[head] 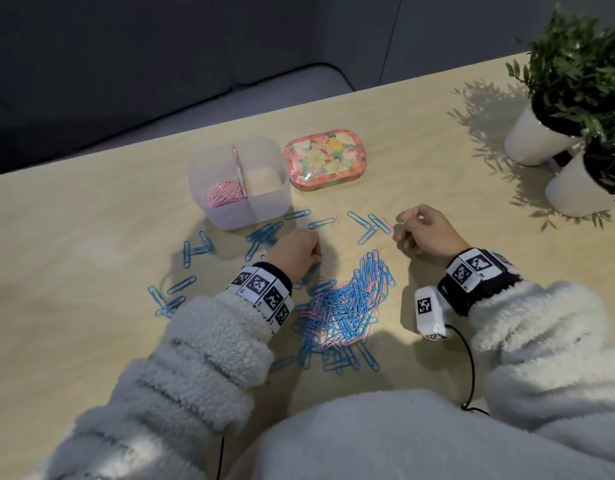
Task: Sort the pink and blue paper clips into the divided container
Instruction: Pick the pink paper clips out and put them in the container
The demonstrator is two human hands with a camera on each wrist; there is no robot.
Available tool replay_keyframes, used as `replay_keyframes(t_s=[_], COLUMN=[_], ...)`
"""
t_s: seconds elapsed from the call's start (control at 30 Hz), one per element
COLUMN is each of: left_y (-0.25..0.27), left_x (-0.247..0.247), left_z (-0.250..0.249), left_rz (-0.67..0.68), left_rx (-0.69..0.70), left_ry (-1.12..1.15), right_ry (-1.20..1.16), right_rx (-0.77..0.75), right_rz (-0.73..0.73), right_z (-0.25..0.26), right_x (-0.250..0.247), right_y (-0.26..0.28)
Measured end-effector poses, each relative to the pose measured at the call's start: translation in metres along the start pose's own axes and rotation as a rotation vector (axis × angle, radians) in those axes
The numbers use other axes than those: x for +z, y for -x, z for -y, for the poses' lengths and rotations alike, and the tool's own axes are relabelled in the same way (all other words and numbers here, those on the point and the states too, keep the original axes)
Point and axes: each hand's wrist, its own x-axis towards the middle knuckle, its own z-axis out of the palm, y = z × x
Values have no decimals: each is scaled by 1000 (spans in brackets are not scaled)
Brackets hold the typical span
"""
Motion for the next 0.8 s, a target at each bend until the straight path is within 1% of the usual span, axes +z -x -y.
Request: replay_keyframes(t_s=[0.07,0.13,0.17,0.27,0.4,0.47,0.5,0.57,0.63,0.7,0.77,0.8], left_y=[0,0,-1,-3,-14,-20,-23,-28,-31,-31,-31,-32], left_x=[0,-1,-2,-4,-7,-7,-6,-4,-2,1,4,6], left_z=[-3,-4,-4,-3,-9,-13,-14,-16,-19,-22,-26,-27], left_rz=[12,8,-6,-57,-7,-54,-87,-132,-164,-231,-284,-281], left_rx=[-5,-10,-5,-7,-154,-227,-244,-218,-171,-141,-103,-78], left_ry=[-31,-25,6,224,612,741,771,735,615,456,292,239], right_ry=[30,207,279,400,482,412,318,27,-158,-143,-51,76], right_rx=[-30,-106,-120,-143,-122,-116,-121,-101,-49,-48,-136,-194], right_rz=[-6,-43,-60,-65,-4,-9,-14,-14,-23,2,89,125], right_z=[0,-1,2,5,6,10,11,15,16,12,4,0], right_x=[2,3,4,10,15,15,14,14,14,14,13,12], right_y=[-7,-15,-15,-13,-11,-7,-5,1,6,9,15,16])
